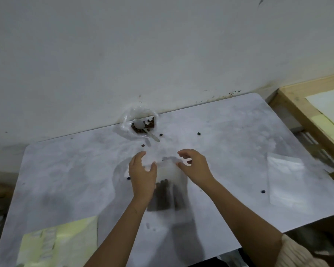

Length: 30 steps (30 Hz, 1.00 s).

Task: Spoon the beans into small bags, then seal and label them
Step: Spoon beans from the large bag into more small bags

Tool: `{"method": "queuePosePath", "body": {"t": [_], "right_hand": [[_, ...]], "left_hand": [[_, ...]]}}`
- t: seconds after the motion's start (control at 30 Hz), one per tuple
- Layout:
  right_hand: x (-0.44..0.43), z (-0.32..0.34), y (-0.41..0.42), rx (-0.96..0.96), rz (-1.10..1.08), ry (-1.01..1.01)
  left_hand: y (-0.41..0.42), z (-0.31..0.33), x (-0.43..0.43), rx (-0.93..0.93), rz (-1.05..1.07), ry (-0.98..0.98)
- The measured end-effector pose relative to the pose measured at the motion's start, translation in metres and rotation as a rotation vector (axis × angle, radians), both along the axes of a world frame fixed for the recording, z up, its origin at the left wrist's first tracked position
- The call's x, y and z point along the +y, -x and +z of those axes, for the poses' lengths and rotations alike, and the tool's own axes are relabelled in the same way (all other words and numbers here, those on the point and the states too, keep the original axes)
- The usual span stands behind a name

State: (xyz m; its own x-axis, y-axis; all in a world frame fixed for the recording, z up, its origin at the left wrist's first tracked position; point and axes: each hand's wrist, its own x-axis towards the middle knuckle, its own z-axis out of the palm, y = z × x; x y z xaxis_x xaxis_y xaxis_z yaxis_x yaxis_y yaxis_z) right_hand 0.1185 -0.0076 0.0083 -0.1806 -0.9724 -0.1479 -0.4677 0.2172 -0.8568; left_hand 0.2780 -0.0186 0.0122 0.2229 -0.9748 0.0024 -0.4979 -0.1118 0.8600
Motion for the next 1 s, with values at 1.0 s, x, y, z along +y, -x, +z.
{"method": "queuePosePath", "body": {"t": [1.0], "right_hand": [[0.128, -0.019, 0.321, -0.109, -0.739, -0.191]], "left_hand": [[0.351, -0.031, 0.049, 0.174, -0.538, -0.402]]}}
